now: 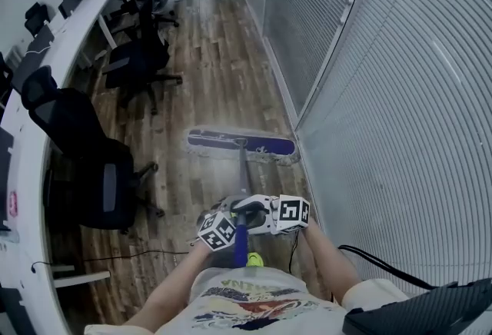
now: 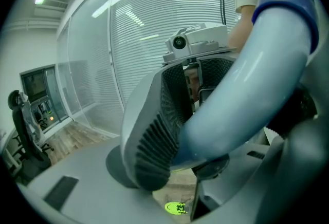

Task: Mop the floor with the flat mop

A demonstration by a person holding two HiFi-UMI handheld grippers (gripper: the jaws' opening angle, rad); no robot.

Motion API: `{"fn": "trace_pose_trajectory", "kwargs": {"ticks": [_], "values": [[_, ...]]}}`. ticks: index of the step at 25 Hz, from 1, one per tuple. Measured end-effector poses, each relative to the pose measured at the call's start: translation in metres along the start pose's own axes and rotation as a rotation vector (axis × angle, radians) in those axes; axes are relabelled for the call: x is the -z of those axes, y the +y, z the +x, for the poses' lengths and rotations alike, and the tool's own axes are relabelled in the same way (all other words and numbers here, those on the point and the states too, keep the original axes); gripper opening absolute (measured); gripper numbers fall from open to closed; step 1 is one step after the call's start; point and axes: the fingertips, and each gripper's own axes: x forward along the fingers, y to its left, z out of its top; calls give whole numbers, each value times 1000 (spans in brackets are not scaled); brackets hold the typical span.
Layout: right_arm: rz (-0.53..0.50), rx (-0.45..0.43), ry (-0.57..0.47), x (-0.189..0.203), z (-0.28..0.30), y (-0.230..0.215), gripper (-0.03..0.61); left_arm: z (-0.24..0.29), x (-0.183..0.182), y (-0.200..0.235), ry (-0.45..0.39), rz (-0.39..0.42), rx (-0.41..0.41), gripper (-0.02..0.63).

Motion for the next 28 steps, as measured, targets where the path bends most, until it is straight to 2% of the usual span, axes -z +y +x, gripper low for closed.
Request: {"fn": "trace_pose_trajectory", "kwargs": {"ticks": [6,10,13,16,22,28], "values": [[0,0,3,-31,15,-92,238,-7,9,97,-6,-18,0,158],[11,-22,16,-38,27,-90,238,-20,14,99,-8,-37,-2,158],[16,7,-2,-28,31,-60,238,-24,17,66,7,-6,18,161],[15,6,-3,-18,35,-22,238,-31,19,25,14,-11,23,163],[-9,-63,-13,-5,49,94,238,-63,16,-80,9,-65,-45,163],[-7,-150,-48,2,74,196,238,-102,25,-176,40,-115,-72,163]]}}
